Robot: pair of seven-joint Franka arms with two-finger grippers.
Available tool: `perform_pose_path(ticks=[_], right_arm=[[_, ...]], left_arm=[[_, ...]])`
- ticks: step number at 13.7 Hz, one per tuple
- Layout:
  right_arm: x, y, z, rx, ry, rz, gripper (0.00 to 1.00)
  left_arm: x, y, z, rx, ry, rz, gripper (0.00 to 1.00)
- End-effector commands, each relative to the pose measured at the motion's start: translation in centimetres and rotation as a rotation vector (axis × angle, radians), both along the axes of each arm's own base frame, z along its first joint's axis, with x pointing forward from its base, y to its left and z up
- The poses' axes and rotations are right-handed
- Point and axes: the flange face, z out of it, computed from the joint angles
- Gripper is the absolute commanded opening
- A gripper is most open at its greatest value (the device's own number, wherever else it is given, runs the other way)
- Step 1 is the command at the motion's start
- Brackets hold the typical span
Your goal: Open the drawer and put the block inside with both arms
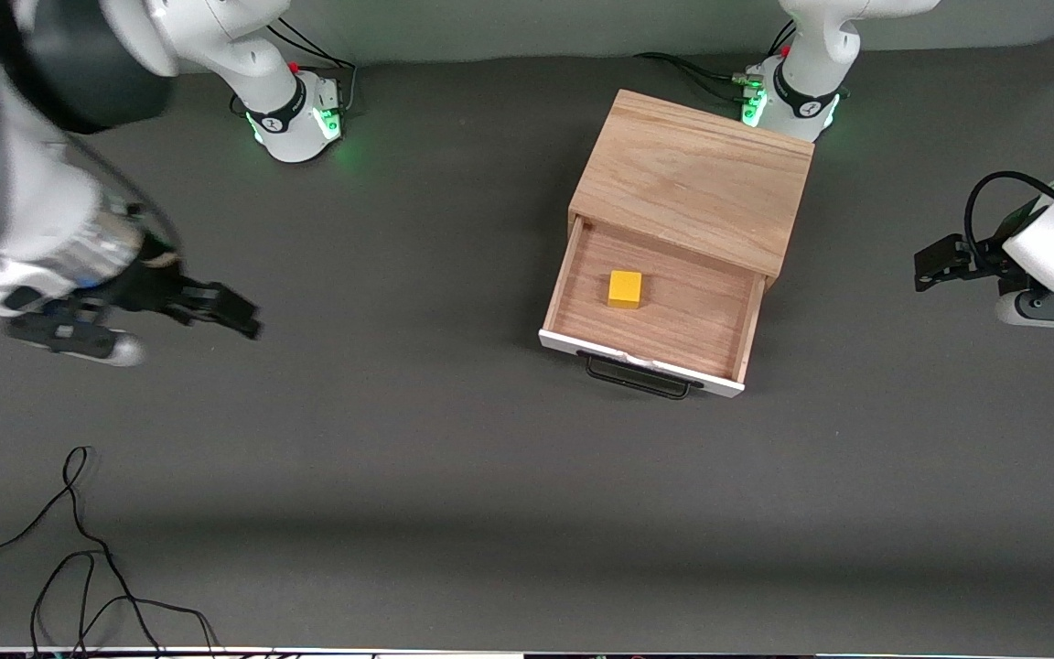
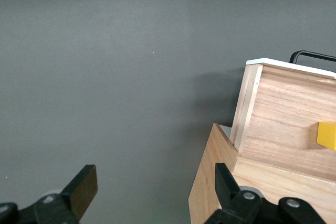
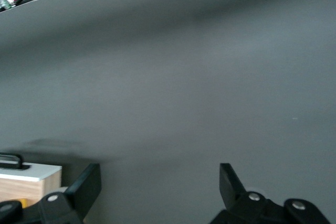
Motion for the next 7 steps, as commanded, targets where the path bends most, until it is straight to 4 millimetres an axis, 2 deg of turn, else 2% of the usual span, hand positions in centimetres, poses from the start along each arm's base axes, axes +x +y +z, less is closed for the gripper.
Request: perform_pose_path(ticks=[1, 2, 4, 7], right_arm=[[-2.1, -5.8, 0.3, 0.011, -0.001, 0.003, 1.0], [-2.2, -8.5, 0.5, 0.008, 0.0, 0.009, 1.0], [-2.6, -11.2, 0.8, 0.001, 0.005, 0.075, 1.0], [-2.6, -10.1, 0.4, -0.042, 0.025, 0.113, 1.0]], left_arm=[[-0.4, -0.1, 0.2, -0.016, 0.009, -0.002, 1.0], [-0.4, -0.1, 0.2, -0.015, 0.009, -0.002, 1.0], [-0.4, -0.1, 0.1, -0.015, 0.01, -0.002, 1.0], [-0.4, -0.1, 0.1, -0.011, 0.012, -0.001, 1.0]])
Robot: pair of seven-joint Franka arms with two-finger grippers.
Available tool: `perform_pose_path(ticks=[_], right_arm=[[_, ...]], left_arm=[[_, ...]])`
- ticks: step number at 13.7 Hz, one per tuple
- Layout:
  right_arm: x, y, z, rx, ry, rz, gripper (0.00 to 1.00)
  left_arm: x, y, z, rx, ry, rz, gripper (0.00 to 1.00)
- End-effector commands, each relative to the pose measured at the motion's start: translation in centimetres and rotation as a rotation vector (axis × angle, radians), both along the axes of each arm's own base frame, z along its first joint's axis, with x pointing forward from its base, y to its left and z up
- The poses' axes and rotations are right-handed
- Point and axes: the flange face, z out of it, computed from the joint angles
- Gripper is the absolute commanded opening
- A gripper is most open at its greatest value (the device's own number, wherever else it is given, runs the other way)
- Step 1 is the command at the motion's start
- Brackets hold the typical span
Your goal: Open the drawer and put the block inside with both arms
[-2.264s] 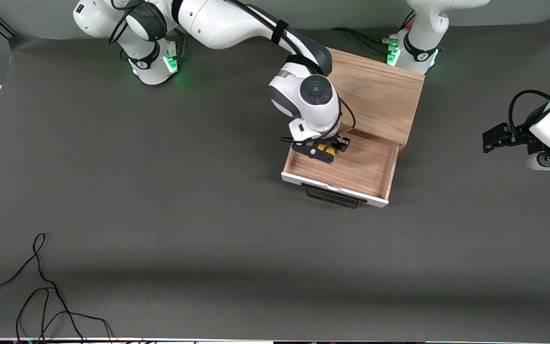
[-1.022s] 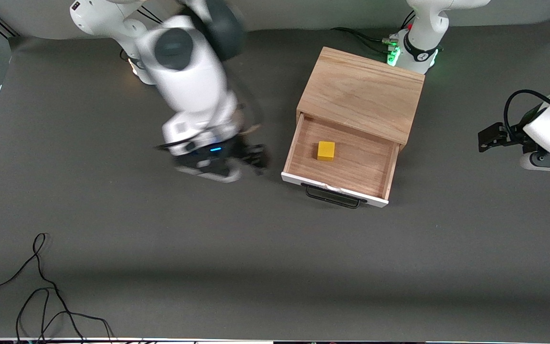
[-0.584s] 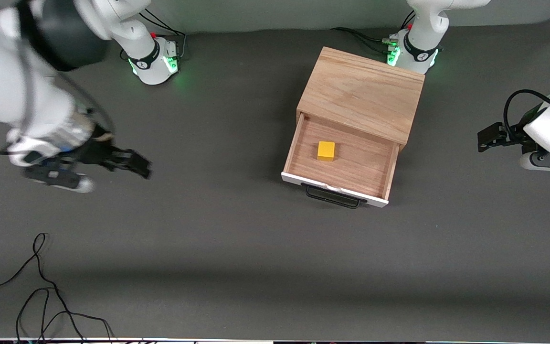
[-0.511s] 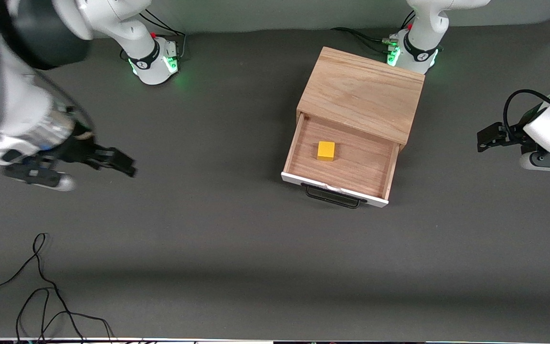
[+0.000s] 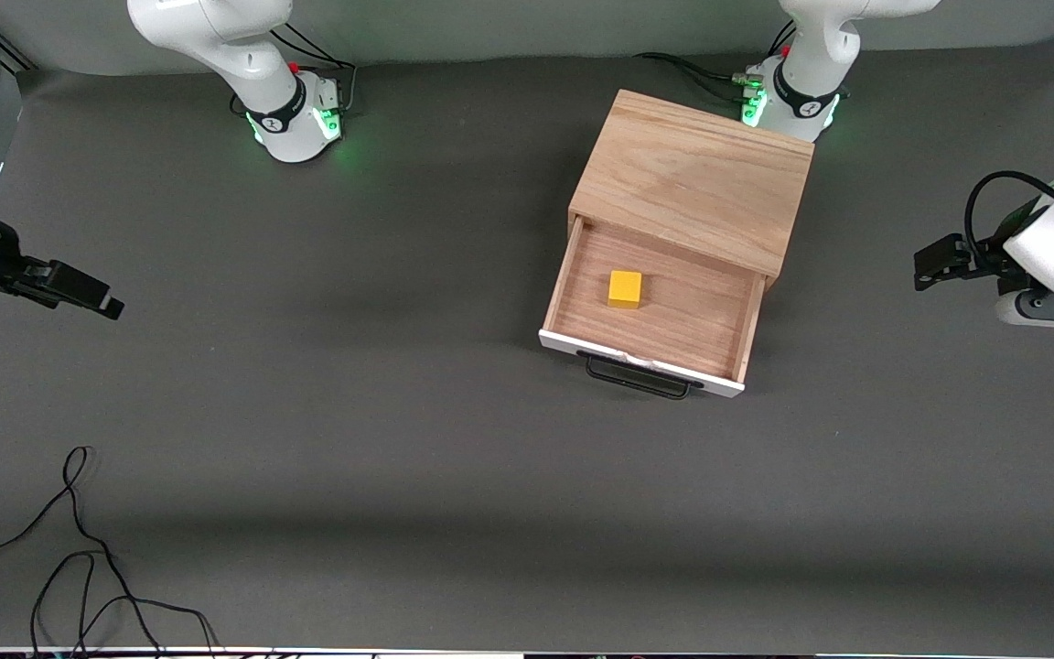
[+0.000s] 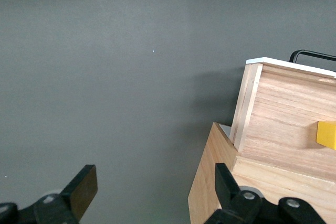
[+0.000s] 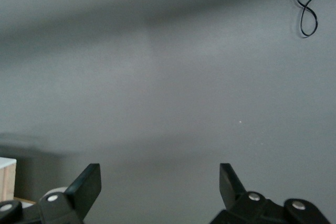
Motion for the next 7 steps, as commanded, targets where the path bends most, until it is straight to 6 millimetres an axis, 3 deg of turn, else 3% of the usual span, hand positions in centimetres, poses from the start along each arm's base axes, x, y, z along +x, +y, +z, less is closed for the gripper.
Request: perform_pose_path(ticks=[1, 7], right_arm=[[-0.49, 2.56, -0.45, -0.078, 0.016, 0.079, 1.0], [-0.27, 3.41, -0.45, -0.089, 0.014, 0.097, 1.0]], left_arm=[[-0.35, -0.18, 0.16, -0.01, 0.007, -0.003, 1.0], [-0.36, -0.18, 0.09, -0.003, 0.008, -0.006, 1.0]])
